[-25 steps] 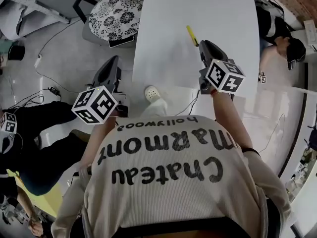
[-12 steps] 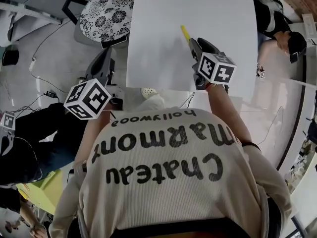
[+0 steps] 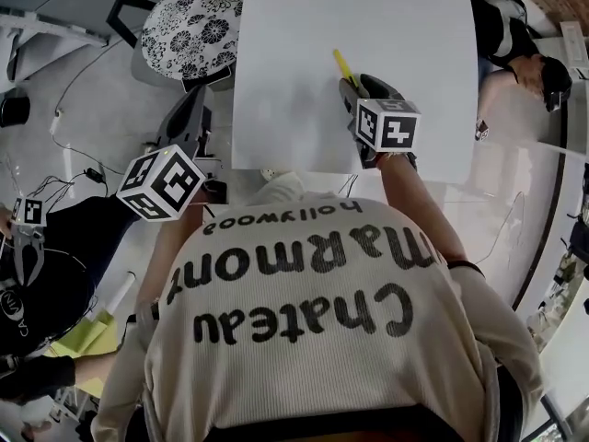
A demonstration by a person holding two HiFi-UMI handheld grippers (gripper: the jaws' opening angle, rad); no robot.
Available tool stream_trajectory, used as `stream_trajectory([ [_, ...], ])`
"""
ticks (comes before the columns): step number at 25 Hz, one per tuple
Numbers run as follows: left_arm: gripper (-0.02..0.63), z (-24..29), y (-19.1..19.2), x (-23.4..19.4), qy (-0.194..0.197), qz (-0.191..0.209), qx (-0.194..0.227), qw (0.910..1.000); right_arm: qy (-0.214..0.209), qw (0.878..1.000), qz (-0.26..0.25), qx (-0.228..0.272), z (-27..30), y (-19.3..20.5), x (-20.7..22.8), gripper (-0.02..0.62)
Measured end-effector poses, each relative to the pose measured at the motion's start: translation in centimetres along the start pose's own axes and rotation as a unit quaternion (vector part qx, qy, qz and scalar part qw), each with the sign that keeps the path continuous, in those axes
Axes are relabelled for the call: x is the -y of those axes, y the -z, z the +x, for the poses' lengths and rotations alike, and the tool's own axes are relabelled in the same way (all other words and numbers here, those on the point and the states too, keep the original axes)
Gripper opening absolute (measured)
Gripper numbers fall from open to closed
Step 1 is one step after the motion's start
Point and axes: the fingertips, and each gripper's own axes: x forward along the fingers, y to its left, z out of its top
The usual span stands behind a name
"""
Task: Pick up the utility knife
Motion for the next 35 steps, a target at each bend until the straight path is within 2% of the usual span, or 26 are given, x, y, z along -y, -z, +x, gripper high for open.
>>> stream_trajectory([
  [8, 0.000, -1.3, 1.1, -0.8, -0.012, -0.011, 0.008, 0.9998, 0.016, 0.997, -0.073, -0.032, 0.7, 0.7, -0.5, 0.187],
  [18, 0.000, -6.0, 3.7, -0.7, -0.048, -0.033, 0.020, 0.9981, 0.018, 0.996, -0.067, -0.056, 0.4, 0.4, -0.3, 0.176],
  [26, 0.000, -11.0, 6.5, -0.8, -0.090, -0.053, 0.045, 0.9935, 0.010, 0.995, -0.079, -0.059, 0.0, 1.0, -0.6, 0.106],
  [30, 0.000, -13.0, 8.4, 0.2, -0.100, -0.059, 0.047, 0.9922, 0.005, 0.996, -0.068, -0.064, -0.1, 1.4, -0.7, 0.072],
  [35, 0.002, -14.6, 9.2, 1.4, -0.110, -0.057, 0.057, 0.9906, -0.007, 0.996, -0.053, -0.073, -0.5, 1.9, -0.6, 0.069],
])
